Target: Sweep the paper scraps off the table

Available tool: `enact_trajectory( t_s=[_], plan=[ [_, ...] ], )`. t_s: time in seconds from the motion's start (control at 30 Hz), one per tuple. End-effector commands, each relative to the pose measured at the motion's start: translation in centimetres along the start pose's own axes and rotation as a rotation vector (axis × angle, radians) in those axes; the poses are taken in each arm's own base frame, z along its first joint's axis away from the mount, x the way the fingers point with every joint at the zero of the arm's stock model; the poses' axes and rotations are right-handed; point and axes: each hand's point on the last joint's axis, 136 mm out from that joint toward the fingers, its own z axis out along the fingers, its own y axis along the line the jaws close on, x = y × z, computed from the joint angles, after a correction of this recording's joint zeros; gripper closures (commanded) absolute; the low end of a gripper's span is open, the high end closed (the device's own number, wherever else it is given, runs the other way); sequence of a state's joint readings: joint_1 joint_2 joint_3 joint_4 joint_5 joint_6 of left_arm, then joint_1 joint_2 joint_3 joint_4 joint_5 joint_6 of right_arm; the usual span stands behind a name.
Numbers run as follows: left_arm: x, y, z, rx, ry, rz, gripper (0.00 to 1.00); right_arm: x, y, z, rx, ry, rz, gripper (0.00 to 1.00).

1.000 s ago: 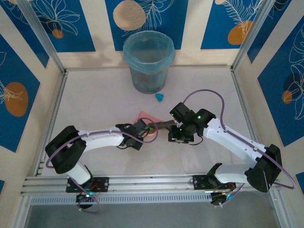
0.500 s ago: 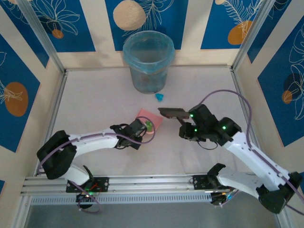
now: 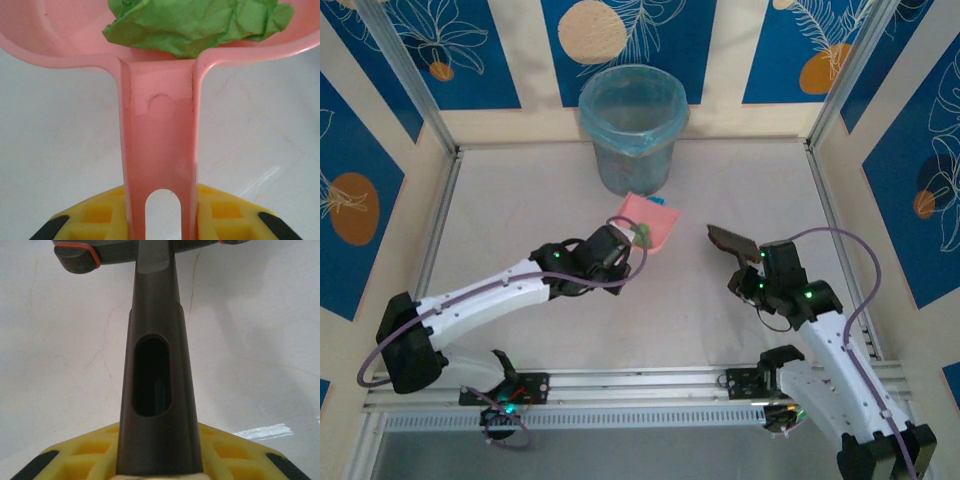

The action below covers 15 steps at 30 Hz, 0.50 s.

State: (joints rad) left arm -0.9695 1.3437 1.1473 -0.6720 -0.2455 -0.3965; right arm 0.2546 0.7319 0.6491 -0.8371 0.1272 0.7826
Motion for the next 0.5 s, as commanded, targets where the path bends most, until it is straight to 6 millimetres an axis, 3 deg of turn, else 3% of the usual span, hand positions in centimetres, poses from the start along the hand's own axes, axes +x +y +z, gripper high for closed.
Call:
enact_trajectory(
  t_s=[0.0, 0.2, 0.47],
  plan=[
    [-2.6, 0.7, -3.0, -0.059, -0.028, 0.029, 1.0, -0.6, 2.5, 0.7, -0.126, -0.004, -0.052, 1.0],
    [-8.5, 0.8, -5.6, -0.122, -0.029, 0.057, 1.0, 0.3, 3.8, 3.0, -0.223, 0.053, -0.079, 1.0],
    [-16.8, 0.2, -6.2, -0.026, -0.048, -0.036, 1.0, 1.3, 4.4, 4.1, -0.287, 0.076, -0.091, 1.0]
  ],
)
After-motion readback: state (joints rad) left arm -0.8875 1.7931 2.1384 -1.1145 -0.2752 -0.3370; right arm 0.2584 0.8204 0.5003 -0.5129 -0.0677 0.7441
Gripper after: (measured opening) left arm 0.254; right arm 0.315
